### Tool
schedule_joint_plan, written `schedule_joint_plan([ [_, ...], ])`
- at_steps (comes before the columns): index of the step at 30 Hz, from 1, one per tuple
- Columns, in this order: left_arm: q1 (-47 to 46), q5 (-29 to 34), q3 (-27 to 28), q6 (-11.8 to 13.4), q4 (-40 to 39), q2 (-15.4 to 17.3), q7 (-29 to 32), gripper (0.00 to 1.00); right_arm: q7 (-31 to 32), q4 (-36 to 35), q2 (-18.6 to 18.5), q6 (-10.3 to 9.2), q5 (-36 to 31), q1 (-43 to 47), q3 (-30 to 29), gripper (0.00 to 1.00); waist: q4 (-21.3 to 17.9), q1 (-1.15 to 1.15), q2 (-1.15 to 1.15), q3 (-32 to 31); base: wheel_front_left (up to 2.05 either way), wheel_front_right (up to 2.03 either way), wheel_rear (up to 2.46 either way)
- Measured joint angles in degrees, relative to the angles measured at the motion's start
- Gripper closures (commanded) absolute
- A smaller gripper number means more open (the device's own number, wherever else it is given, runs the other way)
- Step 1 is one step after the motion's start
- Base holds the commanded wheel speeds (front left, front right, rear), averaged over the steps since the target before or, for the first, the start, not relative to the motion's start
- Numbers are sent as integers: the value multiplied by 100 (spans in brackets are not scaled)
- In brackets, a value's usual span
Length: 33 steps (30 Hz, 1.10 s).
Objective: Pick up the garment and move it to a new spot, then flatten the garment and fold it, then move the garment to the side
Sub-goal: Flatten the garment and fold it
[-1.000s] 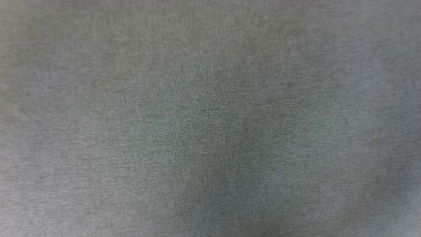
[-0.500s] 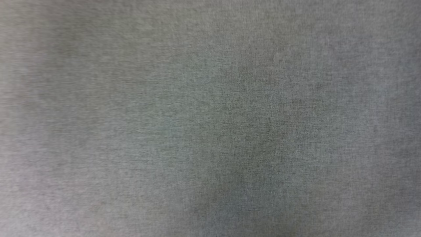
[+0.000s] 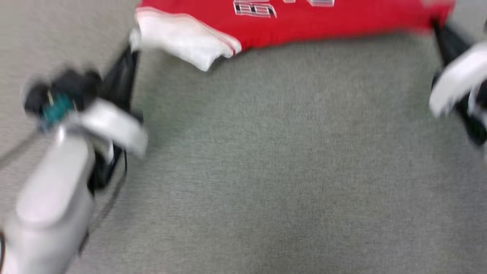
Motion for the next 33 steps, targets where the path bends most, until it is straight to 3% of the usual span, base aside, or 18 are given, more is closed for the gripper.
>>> schedule_joint_plan([
  [7, 1865, -441, -127, 99, -532, 411, 279, 100, 55, -502, -532, 0, 563, 1439, 442, 100, 180, -2, 0, -781, 0, 0, 0],
  [17, 3613, -991, -322, 235, -1572, 973, 940, 100, 166, -955, -790, 1, 1118, 2893, 471, 100, 395, -2, 0, -1659, 0, 0, 0],
  [25, 4503, -1303, -550, 348, -2351, 1213, 1366, 100, 656, -1631, -979, 0, 1585, 4229, 191, 100, 429, -2, 0, -2072, 0, 0, 0],
  [33, 5208, -1410, -711, 479, -2850, 1584, 1581, 100, 971, -2501, -1029, 0, 1822, 5378, -499, 100, 286, -1, 0, -2140, 0, 0, 0],
])
